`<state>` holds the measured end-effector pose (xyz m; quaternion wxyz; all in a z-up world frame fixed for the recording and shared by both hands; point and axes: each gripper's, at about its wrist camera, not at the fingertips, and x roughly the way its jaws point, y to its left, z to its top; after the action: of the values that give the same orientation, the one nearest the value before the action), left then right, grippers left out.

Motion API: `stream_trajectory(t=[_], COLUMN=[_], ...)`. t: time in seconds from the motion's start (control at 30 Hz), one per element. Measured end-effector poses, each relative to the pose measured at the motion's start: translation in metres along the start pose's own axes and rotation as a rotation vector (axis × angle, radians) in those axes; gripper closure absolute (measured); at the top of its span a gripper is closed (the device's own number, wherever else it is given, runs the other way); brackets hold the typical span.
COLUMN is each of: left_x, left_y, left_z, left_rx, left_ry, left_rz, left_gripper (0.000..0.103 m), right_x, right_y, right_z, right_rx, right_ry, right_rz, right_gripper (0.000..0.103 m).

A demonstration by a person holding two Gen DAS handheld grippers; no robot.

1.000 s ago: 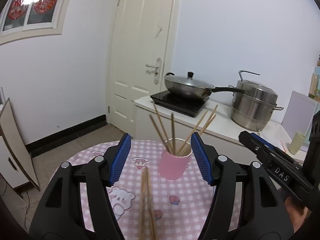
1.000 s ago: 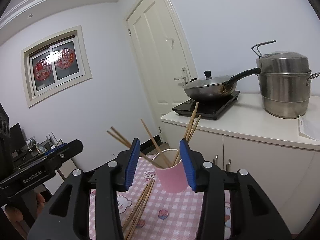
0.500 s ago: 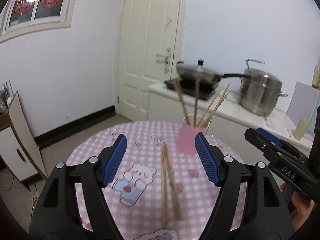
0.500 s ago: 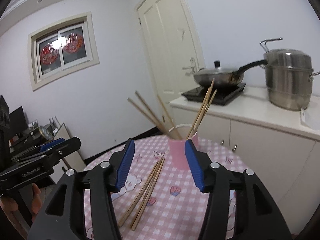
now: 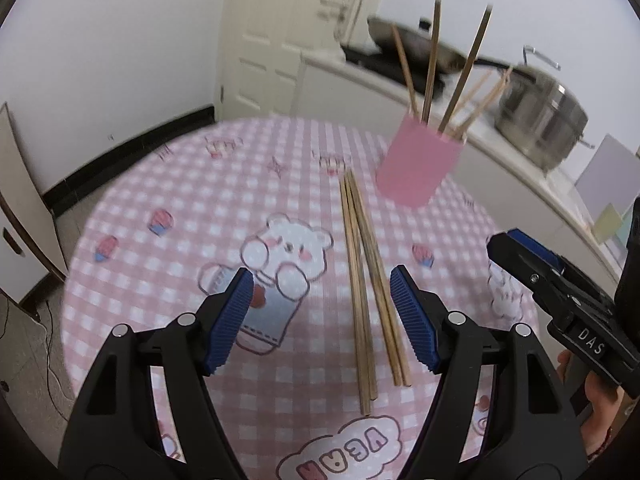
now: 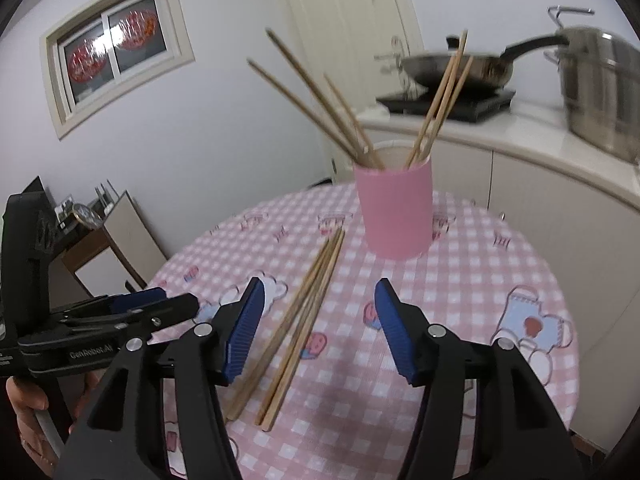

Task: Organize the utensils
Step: 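Move both open tools back over the remaining chopsticks on the table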

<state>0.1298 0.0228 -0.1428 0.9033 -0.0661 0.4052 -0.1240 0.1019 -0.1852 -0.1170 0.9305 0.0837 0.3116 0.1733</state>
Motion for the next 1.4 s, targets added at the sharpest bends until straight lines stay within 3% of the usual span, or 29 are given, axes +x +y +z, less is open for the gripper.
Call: stream_trajectory(t=[0.37,0.6,0.8,1.4], left_x=[0.059,0.07,0.08,0.091], left_y=[0.0,-0.004,-0.014,-0.013], left_z=[-0.008,-0.005,-0.001,0.007], left_rx=[0.016,0.036,0.086,0.098], left_ry=[0.211,0.233,0.26,0.287], left_rz=[-0.007,0.019,0.089,0.125], left_gripper=[0.033,0.033,0.033,0.03], right_x=[0.028,0.038,0.039,0.039], right_y=[-0.017,-0.022,-0.025,-0.03], right_z=[-0.011,-0.013,-0.013,-0.007], right_rx=[0.037,0.051,0.06,0.064], right_ry=[0.095,0.126,0.13,0.132], right_rz=[-0.002,0.011,0.019,0.014], right_gripper=[0.045,0.043,0.043,0.04])
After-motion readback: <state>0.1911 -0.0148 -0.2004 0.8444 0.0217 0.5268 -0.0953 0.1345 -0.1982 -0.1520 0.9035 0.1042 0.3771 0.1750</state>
